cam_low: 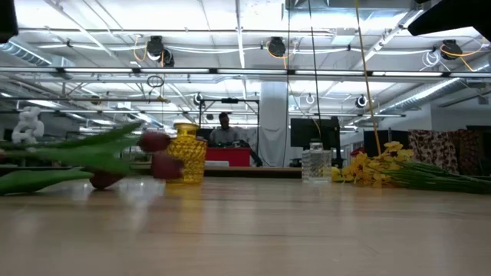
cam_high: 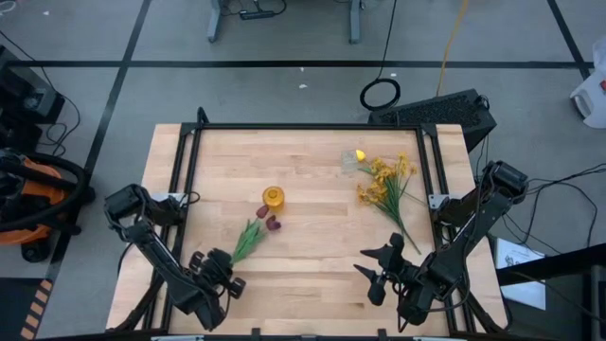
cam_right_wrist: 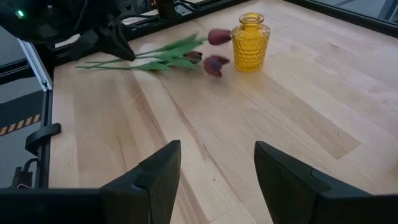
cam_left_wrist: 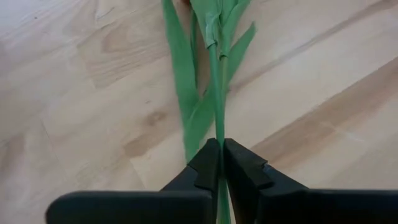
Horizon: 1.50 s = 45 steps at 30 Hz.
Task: Sort flowers into vase by color
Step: Put the violet tulip into the yellow vase
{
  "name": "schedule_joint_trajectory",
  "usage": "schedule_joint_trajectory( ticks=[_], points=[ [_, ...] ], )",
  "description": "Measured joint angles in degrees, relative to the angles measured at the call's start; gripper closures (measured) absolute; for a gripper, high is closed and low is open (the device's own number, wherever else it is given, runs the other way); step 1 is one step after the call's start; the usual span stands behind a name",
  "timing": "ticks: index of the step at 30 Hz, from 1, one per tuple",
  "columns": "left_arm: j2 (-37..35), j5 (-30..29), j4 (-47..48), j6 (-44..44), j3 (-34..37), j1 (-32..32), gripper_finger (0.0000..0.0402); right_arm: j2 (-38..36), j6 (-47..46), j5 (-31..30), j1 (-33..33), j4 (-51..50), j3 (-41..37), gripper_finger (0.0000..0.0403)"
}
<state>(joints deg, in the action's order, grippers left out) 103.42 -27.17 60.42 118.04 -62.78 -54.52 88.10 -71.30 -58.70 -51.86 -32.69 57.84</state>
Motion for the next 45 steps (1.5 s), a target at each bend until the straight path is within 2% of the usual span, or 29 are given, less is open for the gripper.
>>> schedule_joint_trajectory(
  ticks=[10,45],
  points=[
    [5.45,0.18,-5.22,-0.42,0.04,-0.03,0.0365,3.54,0.59,0.11,0.27,1.32,0.00,0.0206],
    [5.40,-0.42,-2.37,1.68,-1.55,-0.76,0.0356,3.84,0.62,0.31,0.50,1.22,0.00,0.0206]
  ],
)
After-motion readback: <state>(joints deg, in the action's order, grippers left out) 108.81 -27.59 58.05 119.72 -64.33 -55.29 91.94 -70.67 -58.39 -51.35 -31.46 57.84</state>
